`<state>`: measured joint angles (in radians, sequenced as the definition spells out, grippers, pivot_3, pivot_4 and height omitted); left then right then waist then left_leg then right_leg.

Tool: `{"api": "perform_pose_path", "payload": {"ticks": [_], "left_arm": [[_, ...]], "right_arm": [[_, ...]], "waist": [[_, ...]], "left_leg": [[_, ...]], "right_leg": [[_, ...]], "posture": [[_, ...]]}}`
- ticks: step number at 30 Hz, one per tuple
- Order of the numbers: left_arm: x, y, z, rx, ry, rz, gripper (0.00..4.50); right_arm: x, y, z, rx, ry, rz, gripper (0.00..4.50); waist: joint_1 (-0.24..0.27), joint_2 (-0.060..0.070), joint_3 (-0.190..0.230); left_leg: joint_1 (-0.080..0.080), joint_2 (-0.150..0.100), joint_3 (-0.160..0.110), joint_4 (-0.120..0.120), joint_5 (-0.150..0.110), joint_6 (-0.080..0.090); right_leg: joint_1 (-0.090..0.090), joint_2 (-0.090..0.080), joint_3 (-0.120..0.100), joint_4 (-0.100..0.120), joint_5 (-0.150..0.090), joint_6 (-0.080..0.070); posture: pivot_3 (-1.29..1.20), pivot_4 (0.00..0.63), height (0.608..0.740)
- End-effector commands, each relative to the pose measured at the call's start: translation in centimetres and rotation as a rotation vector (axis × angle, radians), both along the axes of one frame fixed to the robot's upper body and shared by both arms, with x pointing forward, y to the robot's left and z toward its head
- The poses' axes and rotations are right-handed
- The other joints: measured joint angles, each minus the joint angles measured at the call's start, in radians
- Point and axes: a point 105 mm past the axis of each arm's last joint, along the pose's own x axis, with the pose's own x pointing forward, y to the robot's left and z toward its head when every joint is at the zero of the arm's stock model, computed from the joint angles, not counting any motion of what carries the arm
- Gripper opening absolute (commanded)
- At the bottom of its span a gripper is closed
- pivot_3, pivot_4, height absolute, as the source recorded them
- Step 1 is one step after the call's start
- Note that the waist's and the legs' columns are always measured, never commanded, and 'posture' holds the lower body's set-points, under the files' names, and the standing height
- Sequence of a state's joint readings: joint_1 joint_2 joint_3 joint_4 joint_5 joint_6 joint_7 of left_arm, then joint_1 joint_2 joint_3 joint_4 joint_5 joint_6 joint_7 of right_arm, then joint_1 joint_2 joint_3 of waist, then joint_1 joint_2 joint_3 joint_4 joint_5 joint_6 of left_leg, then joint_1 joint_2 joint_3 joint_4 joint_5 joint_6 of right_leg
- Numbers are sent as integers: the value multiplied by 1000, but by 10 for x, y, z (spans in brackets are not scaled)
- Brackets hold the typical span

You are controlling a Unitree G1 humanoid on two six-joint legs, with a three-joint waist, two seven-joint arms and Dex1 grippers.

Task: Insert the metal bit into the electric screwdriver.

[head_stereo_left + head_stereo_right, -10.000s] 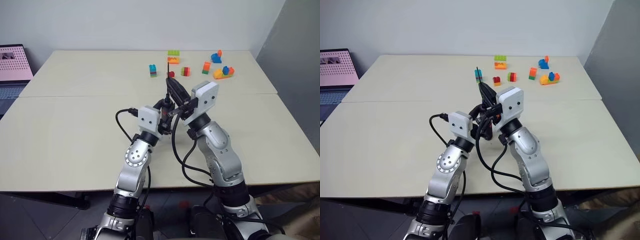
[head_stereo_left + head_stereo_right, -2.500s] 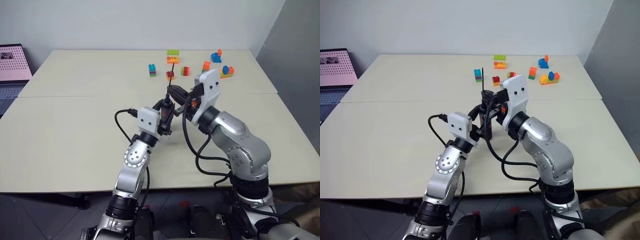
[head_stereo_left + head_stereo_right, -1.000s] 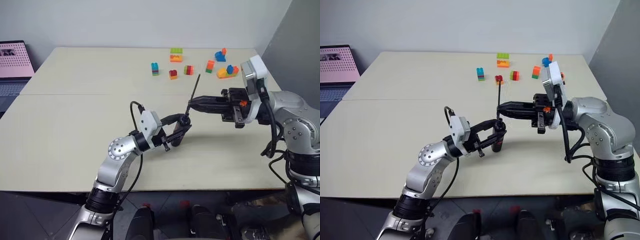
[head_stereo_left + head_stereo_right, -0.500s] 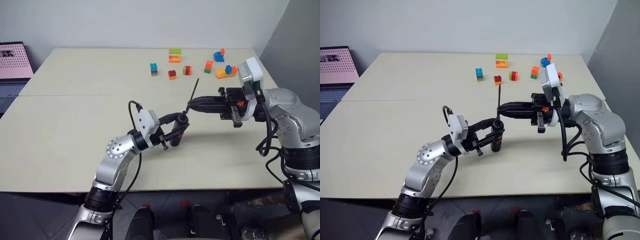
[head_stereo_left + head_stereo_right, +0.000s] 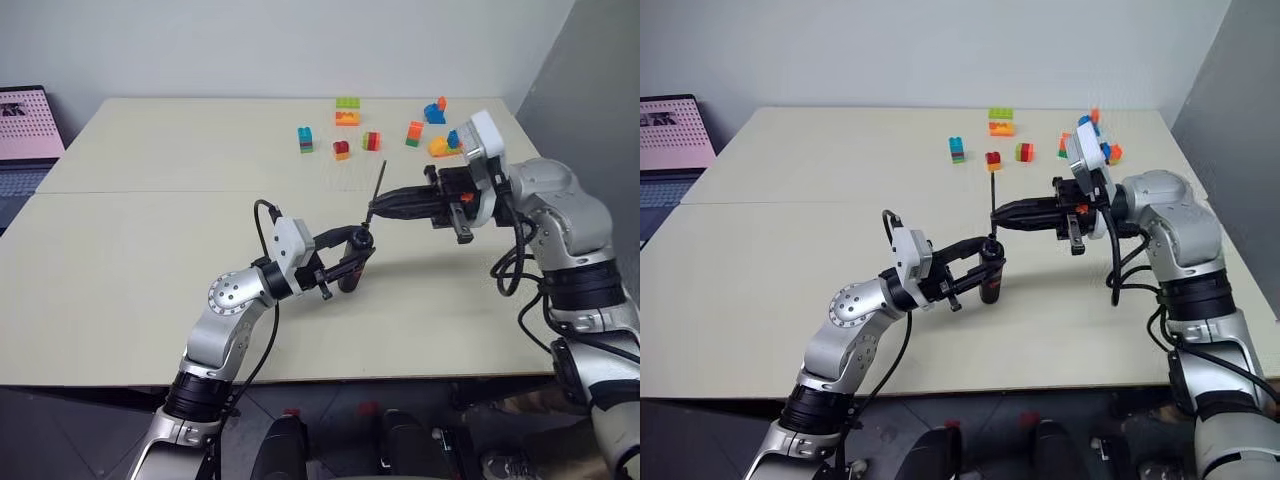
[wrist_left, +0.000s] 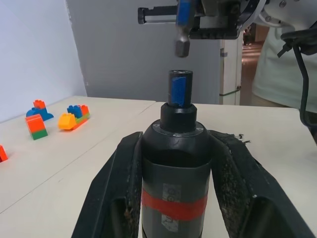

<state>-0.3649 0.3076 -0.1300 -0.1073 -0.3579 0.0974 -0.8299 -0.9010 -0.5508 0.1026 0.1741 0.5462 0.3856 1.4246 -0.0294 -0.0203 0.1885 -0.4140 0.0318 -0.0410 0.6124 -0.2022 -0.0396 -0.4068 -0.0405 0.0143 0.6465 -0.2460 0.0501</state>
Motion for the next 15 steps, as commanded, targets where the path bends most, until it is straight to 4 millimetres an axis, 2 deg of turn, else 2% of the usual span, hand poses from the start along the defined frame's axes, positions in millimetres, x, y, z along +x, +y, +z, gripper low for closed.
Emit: {"api": "perform_pose_path", "payload": {"ticks": [1, 15], "left_arm": [[12, 14, -15, 38, 72, 73, 1626], [7, 14, -21, 38, 88, 81, 1623]], "right_arm": [[-3, 3, 19, 16, -84, 31, 0], [3, 9, 15, 12, -64, 50, 0]], "waist": [[-1, 0, 0], [-1, 0, 0]], "left_leg": [[0, 0, 0, 0, 0, 0], [4, 0, 0, 0, 0, 0]], "right_leg": [[0, 0, 0, 0, 0, 0], [2, 0, 1, 2, 1, -1]], "posture": [[0, 150, 740], [0, 150, 740]]}}
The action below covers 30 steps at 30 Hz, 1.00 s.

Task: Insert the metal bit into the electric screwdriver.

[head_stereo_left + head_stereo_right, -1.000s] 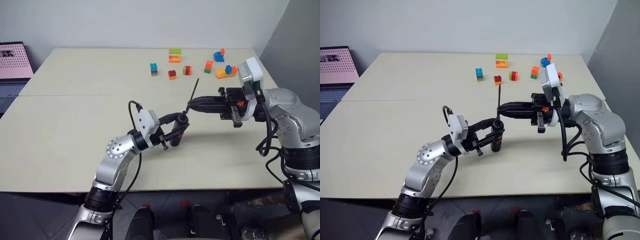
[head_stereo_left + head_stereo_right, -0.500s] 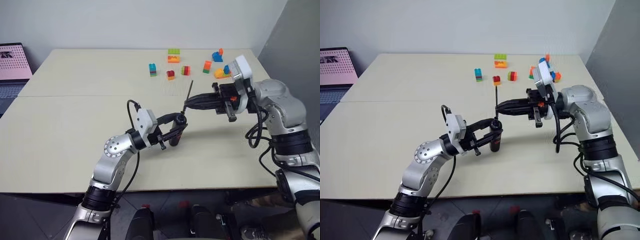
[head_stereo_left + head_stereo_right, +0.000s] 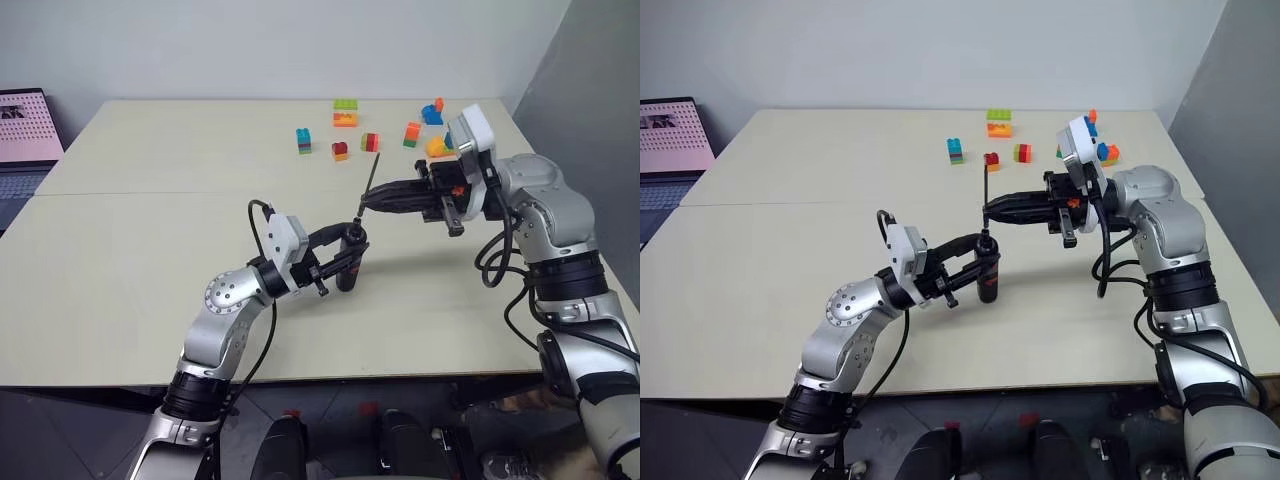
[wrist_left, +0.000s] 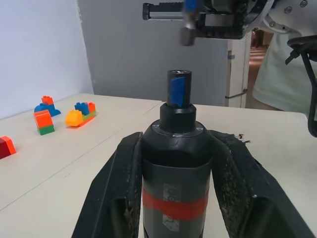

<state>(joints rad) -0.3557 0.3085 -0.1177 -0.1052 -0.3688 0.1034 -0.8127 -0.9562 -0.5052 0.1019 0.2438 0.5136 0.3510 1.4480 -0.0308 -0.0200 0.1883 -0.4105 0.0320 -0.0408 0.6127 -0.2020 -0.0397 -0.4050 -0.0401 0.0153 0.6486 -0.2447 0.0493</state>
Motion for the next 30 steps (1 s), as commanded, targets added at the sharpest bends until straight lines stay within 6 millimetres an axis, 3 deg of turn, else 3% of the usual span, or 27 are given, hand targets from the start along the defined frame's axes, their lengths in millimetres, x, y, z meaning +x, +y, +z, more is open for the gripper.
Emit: {"api": "perform_pose_path", "payload": {"ticks": [1, 21, 30], "left_arm": [[5, 10, -20, 54, 72, 53, 1623], [4, 9, -21, 62, 69, 47, 1623], [2, 8, -21, 63, 65, 46, 1622]], "right_arm": [[-2, 1, 8, -3, -39, 30, 0], [-4, 7, 7, -22, -21, 66, 0], [2, 4, -3, -61, -3, 45, 0]], "waist": [[0, 0, 0], [-1, 0, 0], [-1, 0, 0]], "left_leg": [[0, 0, 0, 0, 0, 0], [0, 0, 0, 0, 0, 0], [1, 0, 0, 0, 0, 0]], "right_leg": [[0, 0, 0, 0, 0, 0], [0, 0, 0, 1, 0, 0], [0, 0, 0, 1, 0, 0]], "posture": [[0, 150, 740], [0, 150, 740], [0, 150, 740]]}}
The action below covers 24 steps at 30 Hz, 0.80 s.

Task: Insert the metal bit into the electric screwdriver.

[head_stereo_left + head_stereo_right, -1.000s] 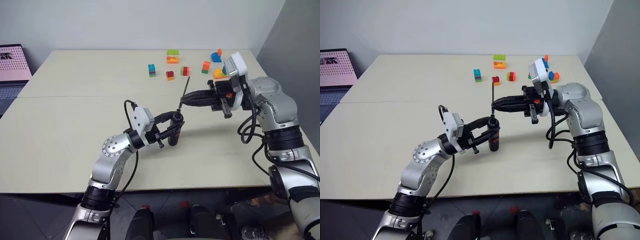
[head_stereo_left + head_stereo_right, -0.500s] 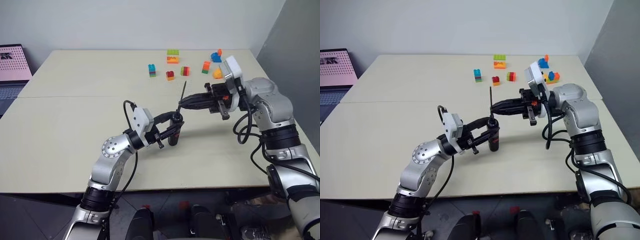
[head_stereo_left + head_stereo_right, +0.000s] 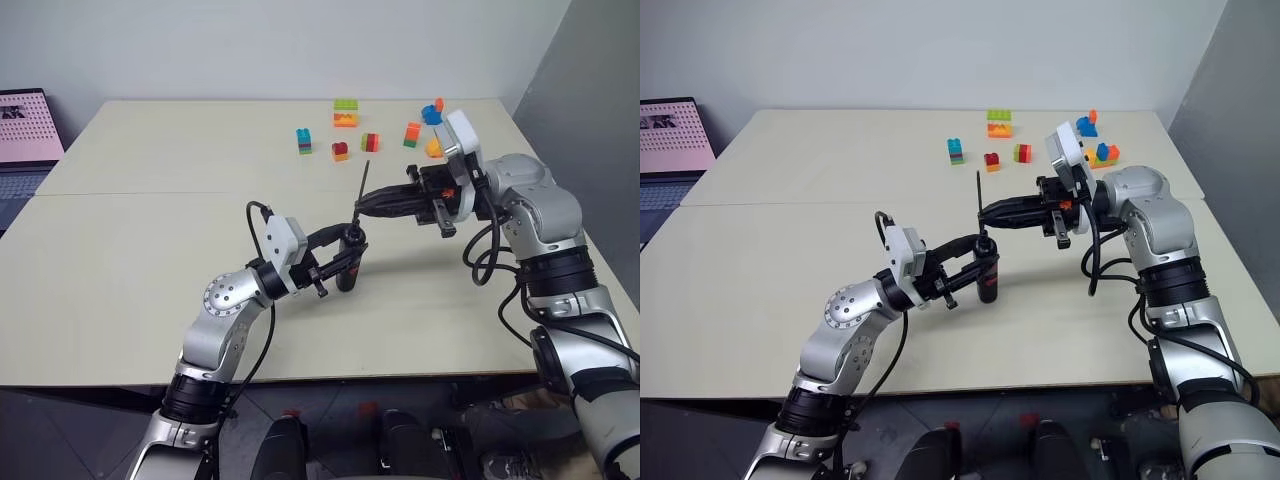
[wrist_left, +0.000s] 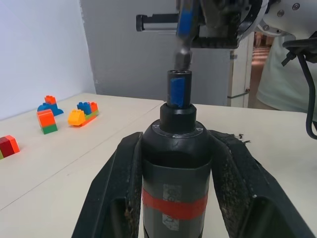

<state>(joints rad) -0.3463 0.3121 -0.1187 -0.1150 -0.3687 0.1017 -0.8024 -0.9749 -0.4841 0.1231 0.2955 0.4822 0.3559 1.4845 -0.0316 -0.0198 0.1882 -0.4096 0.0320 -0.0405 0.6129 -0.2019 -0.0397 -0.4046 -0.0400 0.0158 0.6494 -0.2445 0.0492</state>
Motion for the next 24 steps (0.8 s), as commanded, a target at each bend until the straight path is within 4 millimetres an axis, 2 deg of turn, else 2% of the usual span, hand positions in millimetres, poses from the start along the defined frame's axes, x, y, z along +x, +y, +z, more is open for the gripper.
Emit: {"api": "perform_pose_path", "payload": {"ticks": [1, 18, 24], "left_arm": [[3, 7, -20, 64, 66, 35, 1622], [0, 4, -22, 75, 63, 18, 1622], [0, 3, -22, 73, 60, 21, 1622]], "right_arm": [[-1, -1, 4, -32, -42, 24, 0], [3, 3, -11, -167, -23, 47, 0], [6, 5, -16, -191, -28, 32, 0]], "waist": [[0, 0, 0], [0, 0, -2], [-1, 0, -2]], "left_leg": [[0, 0, 0, 0, 0, 0], [4, 0, 0, 0, 0, 0], [12, 0, 0, 0, 0, 0]], "right_leg": [[0, 0, 0, 0, 0, 0], [2, 0, 1, 2, 0, 0], [12, 0, 1, 0, -3, -6]], "posture": [[0, 150, 740], [0, 150, 740], [0, 150, 740]]}}
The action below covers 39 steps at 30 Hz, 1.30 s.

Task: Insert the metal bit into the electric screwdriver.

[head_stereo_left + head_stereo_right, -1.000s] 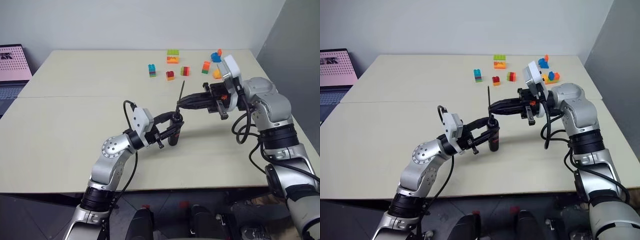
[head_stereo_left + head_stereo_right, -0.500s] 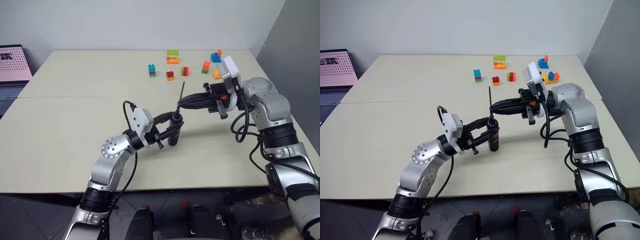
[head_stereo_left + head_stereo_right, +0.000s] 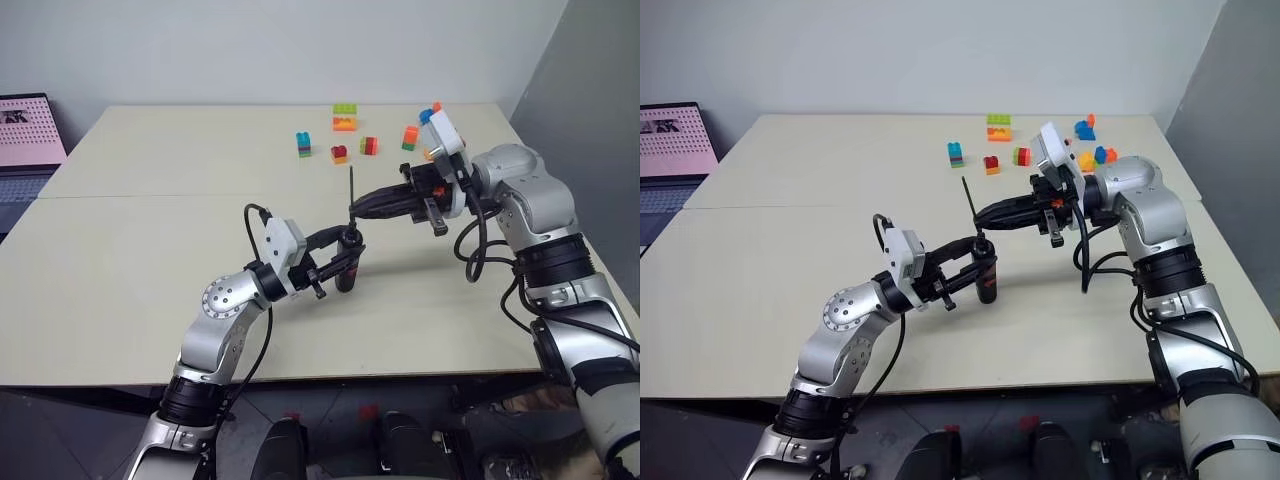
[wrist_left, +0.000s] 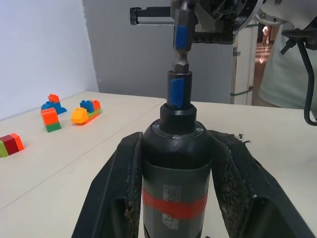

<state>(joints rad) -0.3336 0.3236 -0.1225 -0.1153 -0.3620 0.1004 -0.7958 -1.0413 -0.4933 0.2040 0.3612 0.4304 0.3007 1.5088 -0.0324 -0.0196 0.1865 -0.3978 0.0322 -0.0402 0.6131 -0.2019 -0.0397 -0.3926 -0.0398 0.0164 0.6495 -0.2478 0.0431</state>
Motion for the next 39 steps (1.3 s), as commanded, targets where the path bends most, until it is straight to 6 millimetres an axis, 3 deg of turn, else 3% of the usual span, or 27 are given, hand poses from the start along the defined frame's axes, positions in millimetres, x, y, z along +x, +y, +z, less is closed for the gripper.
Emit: {"api": "perform_pose_path", "payload": {"ticks": [1, 16, 20, 25, 30, 34, 37, 39], "left_arm": [[0, 1, -17, 57, 51, 9, 1622], [1, 0, -18, 59, 50, 8, 1622], [1, 0, -18, 62, 50, 10, 1621], [2, 0, -18, 65, 48, 12, 1621], [12, -1, -7, 88, 7, 58, 1621], [39, 1, 22, 207, -99, 151, 1619], [51, 5, 30, 332, -155, 173, 1618], [64, 5, 37, 543, -208, 134, 1617]], "right_arm": [[1, -5, -14, -93, 29, 9, 0], [-2, -6, -19, -114, 53, 2, 0], [-4, -9, -11, -88, 47, 5, 694], [-3, -18, -1, -63, 31, -32, 1992], [1, -45, 16, -6, -24, -156, 3049], [0, -80, 24, -12, -118, -323, 4037], [-6, -90, 23, -20, -160, -375, 4056], [-15, -109, 24, -31, -195, -469, 4056]], "waist": [[0, 0, 0], [0, 1, -1], [1, 1, -1], [1, 1, -1], [3, 1, -1], [8, -2, 1], [-4, -2, 2], [-1, -3, 2]], "left_leg": [[2, 0, 0, 0, 0, 0], [2, 0, 0, 0, 0, 0], [2, 0, 0, 0, 0, 0], [0, 0, 0, 0, 0, 0], [-1, 0, 0, 0, 0, 0], [-2, 0, -1, 0, 0, 0], [-2, 0, 0, 0, 0, 0], [-3, 0, 1, -1, 0, 0]], "right_leg": [[2, 0, 0, 0, 0, 0], [3, 0, 0, -2, 0, 0], [3, 0, -1, -2, 0, 0], [2, 0, -1, -3, 0, 0], [2, 0, -1, -3, 0, 0], [1, 0, -2, -4, 0, 0], [1, 0, -1, -4, 0, 0], [-2, 0, 1, -4, 0, 1]], "posture": [[0, 150, 740], [0, 150, 740], [0, 150, 740], [0, 150, 740], [0, 150, 740], [0, 150, 740], [0, 150, 740], [0, 150, 740]]}}
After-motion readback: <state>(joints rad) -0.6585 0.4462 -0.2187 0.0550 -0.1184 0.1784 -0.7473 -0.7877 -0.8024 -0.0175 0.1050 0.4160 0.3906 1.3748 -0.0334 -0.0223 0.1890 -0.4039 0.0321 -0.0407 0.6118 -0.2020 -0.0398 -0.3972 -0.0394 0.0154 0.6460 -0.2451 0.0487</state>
